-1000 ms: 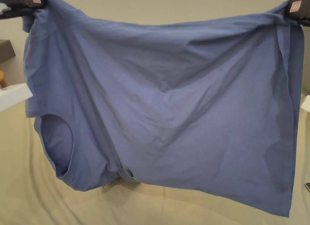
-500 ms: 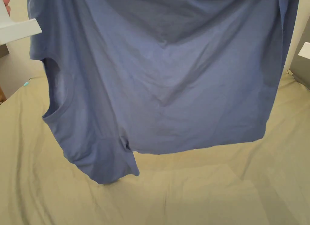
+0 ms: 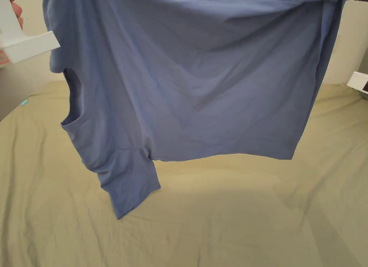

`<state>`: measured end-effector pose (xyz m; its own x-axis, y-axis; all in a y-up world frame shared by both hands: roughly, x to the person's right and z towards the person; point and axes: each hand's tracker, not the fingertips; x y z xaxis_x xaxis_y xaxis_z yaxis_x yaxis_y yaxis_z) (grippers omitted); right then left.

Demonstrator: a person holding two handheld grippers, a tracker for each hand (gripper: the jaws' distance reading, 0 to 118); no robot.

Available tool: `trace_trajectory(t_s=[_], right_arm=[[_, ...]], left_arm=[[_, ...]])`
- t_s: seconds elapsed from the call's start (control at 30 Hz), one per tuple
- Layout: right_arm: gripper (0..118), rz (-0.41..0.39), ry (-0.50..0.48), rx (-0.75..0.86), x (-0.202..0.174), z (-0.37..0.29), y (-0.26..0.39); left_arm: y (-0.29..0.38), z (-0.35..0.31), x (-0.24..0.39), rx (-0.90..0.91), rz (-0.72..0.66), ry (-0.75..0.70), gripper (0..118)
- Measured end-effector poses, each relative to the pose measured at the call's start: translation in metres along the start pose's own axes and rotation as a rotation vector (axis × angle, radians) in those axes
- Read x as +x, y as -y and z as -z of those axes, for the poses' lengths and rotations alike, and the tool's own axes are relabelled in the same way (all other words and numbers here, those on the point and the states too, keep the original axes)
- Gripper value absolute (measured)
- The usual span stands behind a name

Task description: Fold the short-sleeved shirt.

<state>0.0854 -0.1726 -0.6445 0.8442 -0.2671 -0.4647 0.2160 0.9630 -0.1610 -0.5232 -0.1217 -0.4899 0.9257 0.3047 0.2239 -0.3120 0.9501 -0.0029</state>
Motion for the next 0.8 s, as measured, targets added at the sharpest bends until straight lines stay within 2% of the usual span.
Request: trace_trajectory(t_s=[0.43,0.67,0.8], right_arm=[[2,0.023,-0.005,-0.061,0.033,-0.002,0.066],[2,0.05,-0.004,-0.103,0.043,-0.041,0.108],[2,0.107,-0.017,-0.107,0.048,-0.075,0.131]], left_arm=[[0.109,-0.03,-0.04,-0.088,-0.089,0.02,0],[0.163,-0.067,-0.045,-0.133,-0.142,0.057,0],[0.188,-0.099,-0.036,-0.137,-0.165,0.086,0]])
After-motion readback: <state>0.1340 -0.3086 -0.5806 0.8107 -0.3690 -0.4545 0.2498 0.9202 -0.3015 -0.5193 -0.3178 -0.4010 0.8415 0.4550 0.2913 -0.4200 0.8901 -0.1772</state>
